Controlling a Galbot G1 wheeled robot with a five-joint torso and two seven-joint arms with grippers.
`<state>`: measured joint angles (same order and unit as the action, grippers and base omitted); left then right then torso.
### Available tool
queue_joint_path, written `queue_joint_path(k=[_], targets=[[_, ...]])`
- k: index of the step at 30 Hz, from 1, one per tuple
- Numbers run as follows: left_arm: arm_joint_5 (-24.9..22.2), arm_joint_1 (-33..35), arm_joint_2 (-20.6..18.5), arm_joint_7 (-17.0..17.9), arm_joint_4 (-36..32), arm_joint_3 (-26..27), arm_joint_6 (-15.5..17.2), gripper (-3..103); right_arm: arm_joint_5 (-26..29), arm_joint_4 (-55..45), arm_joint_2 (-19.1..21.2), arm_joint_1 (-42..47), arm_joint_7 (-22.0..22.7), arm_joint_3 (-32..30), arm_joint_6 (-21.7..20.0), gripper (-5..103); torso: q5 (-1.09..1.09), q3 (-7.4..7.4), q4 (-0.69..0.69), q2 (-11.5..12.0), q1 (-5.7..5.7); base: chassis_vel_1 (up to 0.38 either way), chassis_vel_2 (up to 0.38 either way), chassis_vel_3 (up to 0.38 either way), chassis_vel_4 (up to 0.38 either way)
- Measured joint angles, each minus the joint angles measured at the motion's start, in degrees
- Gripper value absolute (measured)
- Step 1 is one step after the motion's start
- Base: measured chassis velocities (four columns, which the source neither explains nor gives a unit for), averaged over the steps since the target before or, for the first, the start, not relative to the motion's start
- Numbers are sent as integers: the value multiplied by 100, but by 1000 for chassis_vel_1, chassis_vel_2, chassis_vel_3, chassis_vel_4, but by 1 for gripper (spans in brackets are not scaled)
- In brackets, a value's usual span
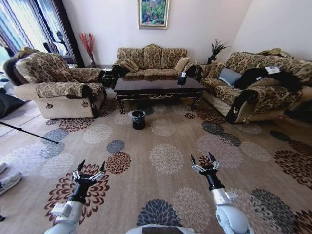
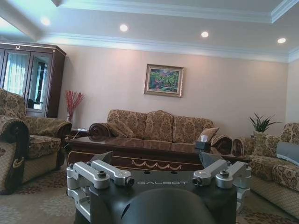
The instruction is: Move to the front of the table and pick up the trash from the floor, then place it into the trash bin.
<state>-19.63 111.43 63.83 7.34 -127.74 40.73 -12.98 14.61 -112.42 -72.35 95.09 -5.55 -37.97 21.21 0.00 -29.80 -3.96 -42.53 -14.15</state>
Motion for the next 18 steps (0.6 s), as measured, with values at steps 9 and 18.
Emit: queue_joint_path(k=[9, 18], targets=[[0, 0, 0, 0, 0, 0, 0, 100, 0, 0, 0, 0, 0, 0, 0, 100, 0, -135, 0, -221, -87, 0, 0, 0, 0], [0, 0, 0, 0, 0, 0, 0, 100, 0, 0, 0, 0, 0, 0, 0, 100, 0, -256, 0, -427, -173, 0, 0, 0, 0]])
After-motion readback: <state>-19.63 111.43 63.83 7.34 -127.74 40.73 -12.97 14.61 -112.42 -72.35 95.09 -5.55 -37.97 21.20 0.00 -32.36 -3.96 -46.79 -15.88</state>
